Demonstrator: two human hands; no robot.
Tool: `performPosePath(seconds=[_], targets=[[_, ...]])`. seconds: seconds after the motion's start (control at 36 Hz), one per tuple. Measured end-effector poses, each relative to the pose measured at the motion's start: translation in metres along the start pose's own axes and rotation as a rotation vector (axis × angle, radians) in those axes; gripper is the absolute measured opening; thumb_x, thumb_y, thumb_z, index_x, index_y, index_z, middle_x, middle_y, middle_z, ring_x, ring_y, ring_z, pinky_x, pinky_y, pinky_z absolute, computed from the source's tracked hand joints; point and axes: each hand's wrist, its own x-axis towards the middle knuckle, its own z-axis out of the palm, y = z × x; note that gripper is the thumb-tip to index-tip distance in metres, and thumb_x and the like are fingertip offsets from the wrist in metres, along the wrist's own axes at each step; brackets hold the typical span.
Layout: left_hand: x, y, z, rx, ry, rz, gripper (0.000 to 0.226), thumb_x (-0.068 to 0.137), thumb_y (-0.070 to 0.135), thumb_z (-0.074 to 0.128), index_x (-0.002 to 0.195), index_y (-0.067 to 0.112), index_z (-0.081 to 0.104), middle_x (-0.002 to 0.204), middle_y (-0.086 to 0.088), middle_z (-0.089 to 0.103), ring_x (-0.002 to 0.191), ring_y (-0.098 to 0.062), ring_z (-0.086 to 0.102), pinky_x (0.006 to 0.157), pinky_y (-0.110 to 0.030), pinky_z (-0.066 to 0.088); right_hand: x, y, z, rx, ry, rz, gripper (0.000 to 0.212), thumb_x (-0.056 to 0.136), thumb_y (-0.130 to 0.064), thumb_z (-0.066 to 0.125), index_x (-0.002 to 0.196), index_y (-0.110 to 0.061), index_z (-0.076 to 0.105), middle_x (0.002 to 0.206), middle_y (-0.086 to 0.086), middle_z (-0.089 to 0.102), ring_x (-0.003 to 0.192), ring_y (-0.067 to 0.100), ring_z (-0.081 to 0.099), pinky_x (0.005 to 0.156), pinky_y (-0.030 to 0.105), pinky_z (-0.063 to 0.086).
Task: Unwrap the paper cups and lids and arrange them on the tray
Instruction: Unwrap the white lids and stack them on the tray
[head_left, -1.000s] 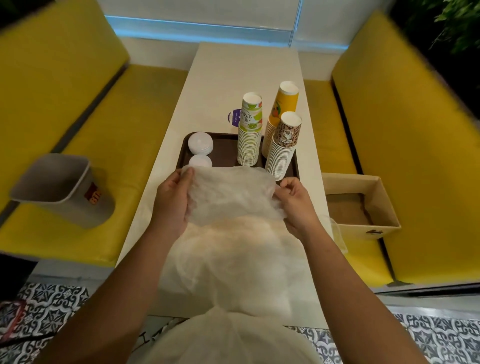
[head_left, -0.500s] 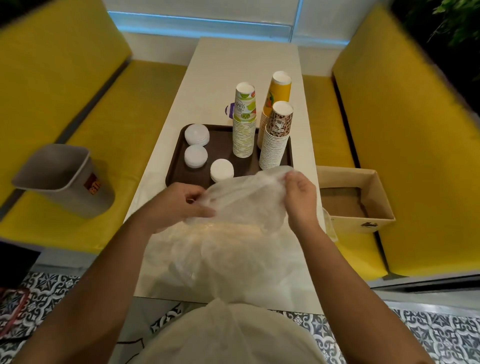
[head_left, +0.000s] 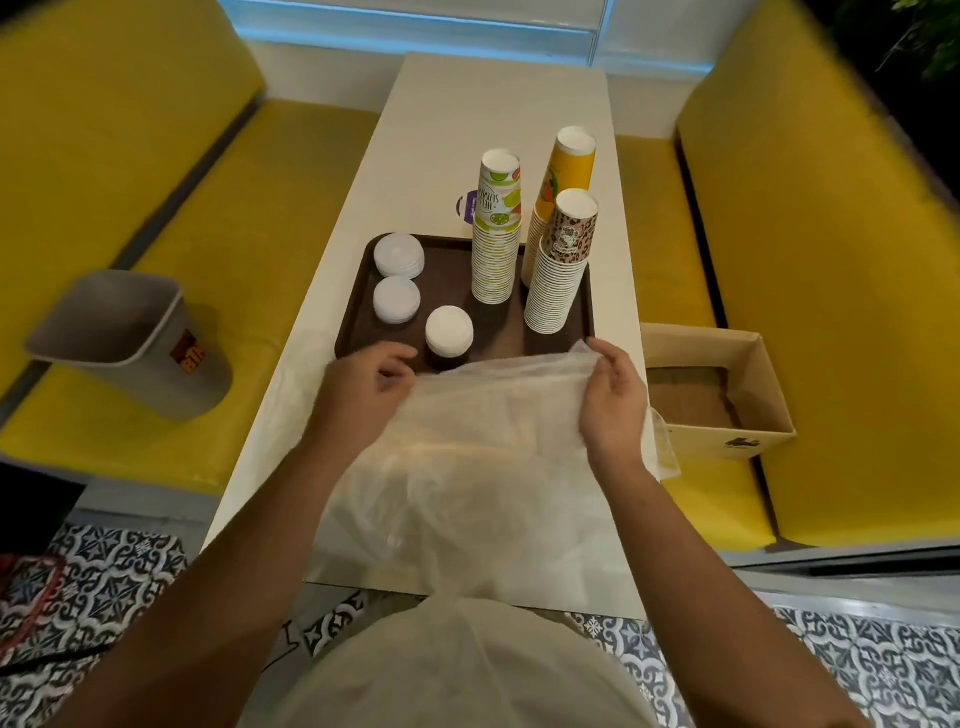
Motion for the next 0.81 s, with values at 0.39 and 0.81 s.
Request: performPosePath(seconds=[0.39,0.81], targets=[[-0.057,-0.074,0.049,0.178,0.182,0.002,0.017,0.103,0.009,0.060,0.112,0.009,0.075,0.116,-0.012,0.058,0.101,-0.023,0.061,0.091,-0.043,0.059,-0.041,0.091,-0.008,-0.579,-0.211,-0.142,0.025,0.112,-0.020,0.040,0.127,-0.015,0.060,0.123,0.007,0.064,0.103,0.034,0.064,0.082,0.036,0.044],[-0.077,-0.102,0.109,0.717,-0.278,0.138,0.072,0.096,0.082,0.013,0.162,0.053,0.004,0.175,-0.003,0.000,0.160,-0.036,-0.002,0.124,-0.066,-0.004,-0.073,0.043,0.034,-0.675,-0.232,-0.816,0.048,0.099,-0.030,0.058,0.143,-0.008,0.058,0.161,0.024,0.037,0.155,0.042,0.027,0.125,0.056,0.021]])
